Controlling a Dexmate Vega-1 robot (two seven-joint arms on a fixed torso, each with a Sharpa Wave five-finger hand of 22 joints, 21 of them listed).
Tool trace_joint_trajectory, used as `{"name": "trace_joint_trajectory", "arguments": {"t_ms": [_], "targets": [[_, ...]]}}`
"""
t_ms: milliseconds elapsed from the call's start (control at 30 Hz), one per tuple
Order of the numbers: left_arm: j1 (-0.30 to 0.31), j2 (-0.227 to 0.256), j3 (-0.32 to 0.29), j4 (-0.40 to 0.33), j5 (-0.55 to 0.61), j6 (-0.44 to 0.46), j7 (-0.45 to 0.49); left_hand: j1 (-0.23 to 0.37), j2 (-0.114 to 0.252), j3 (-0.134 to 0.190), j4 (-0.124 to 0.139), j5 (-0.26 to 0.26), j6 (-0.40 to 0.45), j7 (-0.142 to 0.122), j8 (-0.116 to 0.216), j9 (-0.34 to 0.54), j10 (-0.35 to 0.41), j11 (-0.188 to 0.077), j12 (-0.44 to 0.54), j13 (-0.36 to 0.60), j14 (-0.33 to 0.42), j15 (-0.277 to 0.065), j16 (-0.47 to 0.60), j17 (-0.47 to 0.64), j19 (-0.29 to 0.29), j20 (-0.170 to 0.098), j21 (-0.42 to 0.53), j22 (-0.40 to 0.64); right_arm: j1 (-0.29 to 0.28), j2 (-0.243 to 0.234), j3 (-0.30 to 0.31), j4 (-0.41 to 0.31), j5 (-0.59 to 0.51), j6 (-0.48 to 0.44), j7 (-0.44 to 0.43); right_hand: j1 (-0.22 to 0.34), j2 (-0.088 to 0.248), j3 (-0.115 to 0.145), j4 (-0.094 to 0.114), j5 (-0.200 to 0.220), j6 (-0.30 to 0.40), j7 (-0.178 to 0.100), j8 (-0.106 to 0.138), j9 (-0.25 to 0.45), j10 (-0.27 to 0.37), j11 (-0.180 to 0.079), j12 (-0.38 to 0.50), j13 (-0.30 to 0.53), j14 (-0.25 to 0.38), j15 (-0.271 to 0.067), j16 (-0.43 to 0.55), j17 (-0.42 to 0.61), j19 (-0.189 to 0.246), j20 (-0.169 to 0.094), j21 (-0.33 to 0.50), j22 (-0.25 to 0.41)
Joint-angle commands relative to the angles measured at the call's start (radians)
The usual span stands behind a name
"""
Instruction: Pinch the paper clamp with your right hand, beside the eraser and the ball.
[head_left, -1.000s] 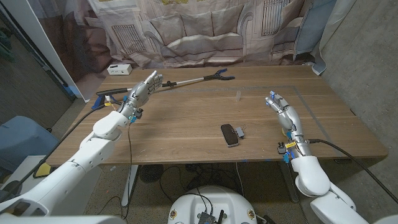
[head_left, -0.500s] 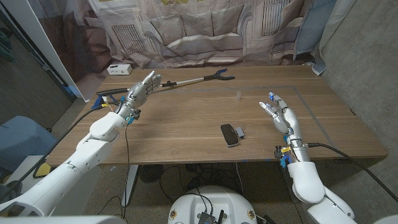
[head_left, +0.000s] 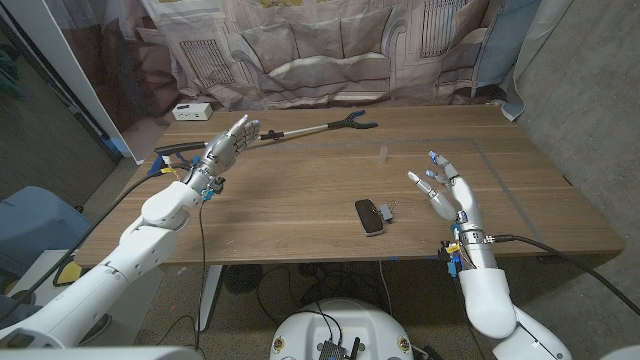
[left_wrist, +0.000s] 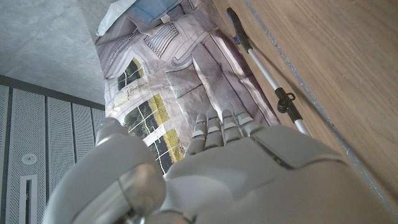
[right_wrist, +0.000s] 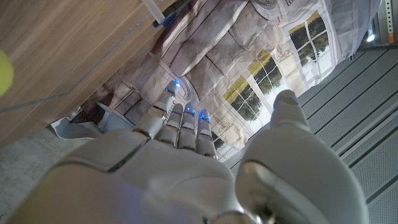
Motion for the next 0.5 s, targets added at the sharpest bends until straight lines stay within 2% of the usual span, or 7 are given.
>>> {"name": "trace_joint_trajectory", "arguments": {"t_ms": [33,200,500], "targets": [[0.007,-0.003,0.003,-0.01,0.009,-0.011,-0.001,0.012,-0.003,0.002,-0.007,-0.003,0.012,0.014,-0.001,0.006,0.009,-0.003,0.0,0.005,0.005,0.006,-0.002,0.005,0.001,0.008,0.0,0.004,-0.023,0.02,-0.049,-0.053,-0.186,-0.162,-0.095,0.038,-0.003,0.014,-0.001,0.007,0.013,0.0,0.01,0.003,0.023,-0.002,0.005,0.004,0.027,-0.001,0.007,0.003,0.026,0.003,0.004,0.004],[-0.001,-0.006,0.01,-0.005,0.013,-0.011,-0.006,0.013,-0.003,0.002,-0.008,-0.003,0.013,0.014,-0.002,0.006,0.009,-0.004,-0.001,0.005,0.006,0.006,-0.002,0.005,0.0,0.008,0.0,0.004,-0.016,0.019,-0.095,-0.077,-0.287,-0.269,-0.127,0.05,-0.012,0.014,0.001,0.006,0.019,0.001,0.011,0.003,0.031,-0.004,0.006,0.004,0.039,-0.001,0.009,0.003,0.036,0.007,0.003,0.004],[0.01,-0.007,0.008,-0.016,0.014,-0.017,0.004,0.013,-0.004,0.003,-0.009,-0.004,0.013,0.013,-0.003,0.006,0.009,-0.003,-0.003,0.005,0.006,0.006,-0.003,0.005,0.0,0.008,-0.001,0.004,0.004,-0.017,-0.14,-0.107,-0.342,-0.365,-0.125,0.056,-0.029,0.008,0.008,0.005,0.039,-0.001,0.016,0.004,0.053,-0.01,0.011,0.006,0.054,0.0,0.011,0.003,0.056,0.017,0.004,0.005]]}}
